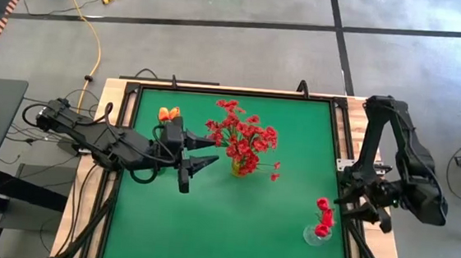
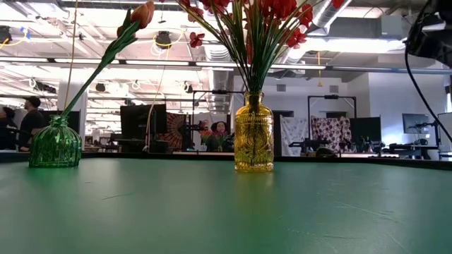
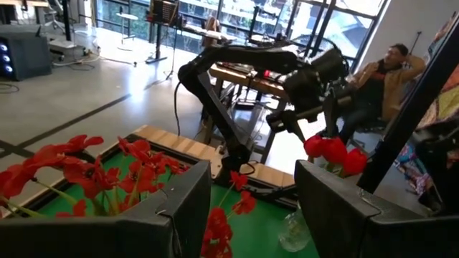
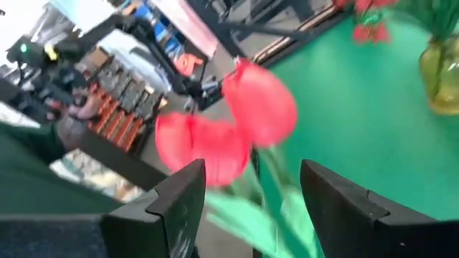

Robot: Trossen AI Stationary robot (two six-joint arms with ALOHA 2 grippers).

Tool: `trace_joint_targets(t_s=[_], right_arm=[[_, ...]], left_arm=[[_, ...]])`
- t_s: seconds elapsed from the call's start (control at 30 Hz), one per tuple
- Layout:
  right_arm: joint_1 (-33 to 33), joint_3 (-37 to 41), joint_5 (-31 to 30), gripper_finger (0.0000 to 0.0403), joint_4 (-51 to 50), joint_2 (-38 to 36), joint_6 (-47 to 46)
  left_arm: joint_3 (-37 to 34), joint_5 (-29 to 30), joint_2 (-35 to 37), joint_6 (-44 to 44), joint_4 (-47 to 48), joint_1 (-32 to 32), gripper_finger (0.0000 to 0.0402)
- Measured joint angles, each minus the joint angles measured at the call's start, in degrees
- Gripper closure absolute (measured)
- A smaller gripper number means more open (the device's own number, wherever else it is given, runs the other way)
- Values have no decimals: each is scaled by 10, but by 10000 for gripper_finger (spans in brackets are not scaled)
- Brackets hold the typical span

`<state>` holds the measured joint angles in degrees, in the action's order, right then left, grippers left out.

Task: Sort flowers into vase by color
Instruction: Return to Home Position

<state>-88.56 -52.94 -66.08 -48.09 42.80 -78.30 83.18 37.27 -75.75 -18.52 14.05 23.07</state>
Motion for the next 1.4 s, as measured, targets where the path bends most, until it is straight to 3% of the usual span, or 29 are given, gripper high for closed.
trace_joint_targets(t_s=[0.33, 0.6, 0.8, 1.03, 1.2, 1.4], right_arm=[[132, -60, -34, 148, 3, -10, 149], [258, -69, -66, 148, 7, -7, 178], [346, -69, -31, 148, 24, 11, 177], [430, -69, 49, 148, 131, 52, 282], [473, -69, 76, 157, 153, 55, 330], [518, -69, 116, 202, 151, 33, 391]], left_arm=[[0, -37, 0, 8, 12, 0, 212], [0, -87, 1, 46, 11, 0, 212], [0, -115, 21, 82, 20, 1, 212], [-3, -113, 82, 111, 66, 1, 212], [-58, -101, 141, 131, 54, -3, 212], [-159, -89, 212, 106, 4, -41, 212]])
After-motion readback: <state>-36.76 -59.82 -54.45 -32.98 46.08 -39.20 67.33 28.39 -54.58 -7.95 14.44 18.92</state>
